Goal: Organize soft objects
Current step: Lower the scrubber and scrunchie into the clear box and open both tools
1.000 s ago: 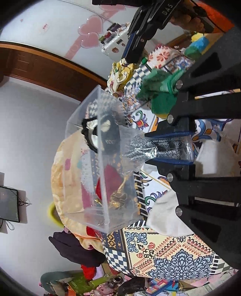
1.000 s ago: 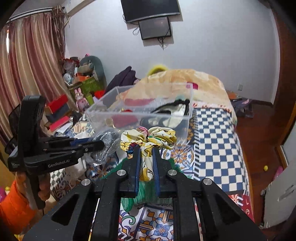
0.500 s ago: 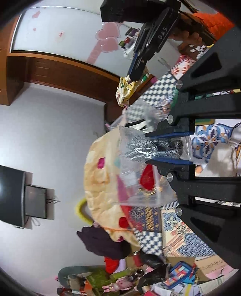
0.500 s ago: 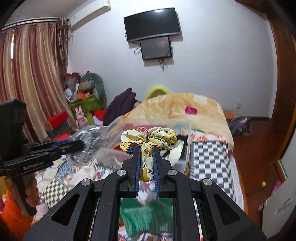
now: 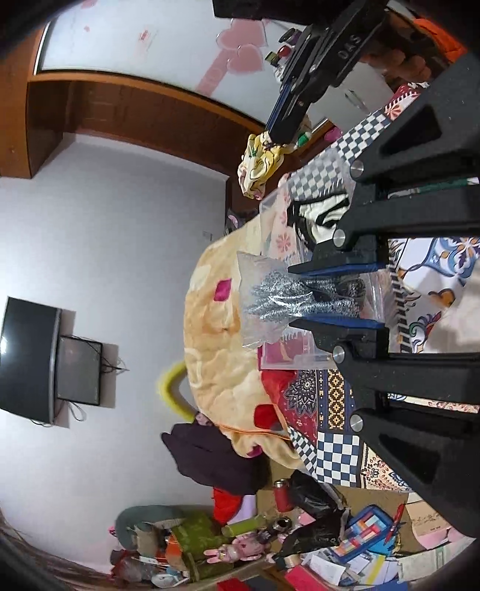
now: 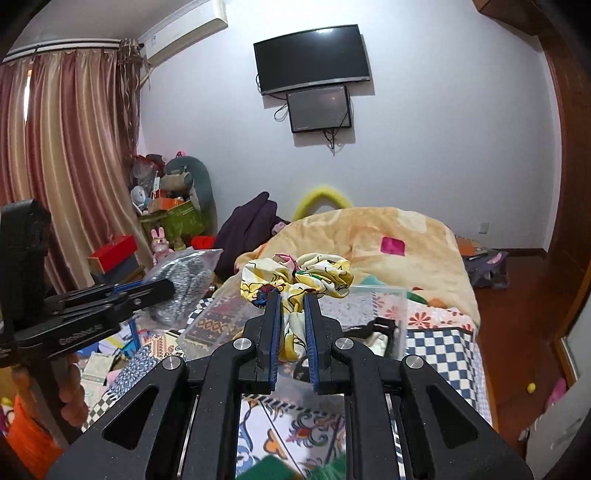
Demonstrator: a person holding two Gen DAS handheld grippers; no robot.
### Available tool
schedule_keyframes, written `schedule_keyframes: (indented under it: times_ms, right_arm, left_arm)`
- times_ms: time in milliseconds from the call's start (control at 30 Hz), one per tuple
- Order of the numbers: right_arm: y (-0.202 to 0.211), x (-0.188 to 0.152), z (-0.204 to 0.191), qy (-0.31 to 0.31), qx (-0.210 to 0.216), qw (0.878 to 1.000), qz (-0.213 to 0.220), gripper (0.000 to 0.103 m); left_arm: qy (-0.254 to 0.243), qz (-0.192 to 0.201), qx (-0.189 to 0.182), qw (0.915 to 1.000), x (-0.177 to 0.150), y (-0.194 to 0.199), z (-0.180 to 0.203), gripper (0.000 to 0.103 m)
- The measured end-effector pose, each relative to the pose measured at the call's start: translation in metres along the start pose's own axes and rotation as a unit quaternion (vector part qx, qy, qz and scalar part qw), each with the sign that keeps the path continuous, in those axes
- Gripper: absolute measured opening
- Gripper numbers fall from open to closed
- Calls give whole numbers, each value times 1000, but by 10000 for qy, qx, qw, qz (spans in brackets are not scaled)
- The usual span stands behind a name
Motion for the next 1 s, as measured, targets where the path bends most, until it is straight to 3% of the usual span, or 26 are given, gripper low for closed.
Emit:
schedule_keyframes:
  times_ms: [300, 567, 1000]
  right_arm:
    - [-42, -14, 5, 48, 42, 9981, -609, 12]
    - [-75, -36, 7, 129, 6, 9916, -1290, 12]
    - [-79, -48, 16, -232, 128, 9873, -1565, 16]
  left_arm:
    - [-46, -476, 364, 9982, -11, -54, -13, 18]
    - [-376, -867, 395, 9947, -31, -85, -2, 18]
    - [-566, -1122, 413, 9912, -46, -98, 10, 20]
Point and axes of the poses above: each gripper's, at about its wrist camera, not at the fingertips, and y roughly against the way its jaws point, z to its right, x to its top, the point moved 6 cm from there along -y, roughly the way its jaws point, and after that the axes turned 7 degrees about x, right-handed, at the moved point
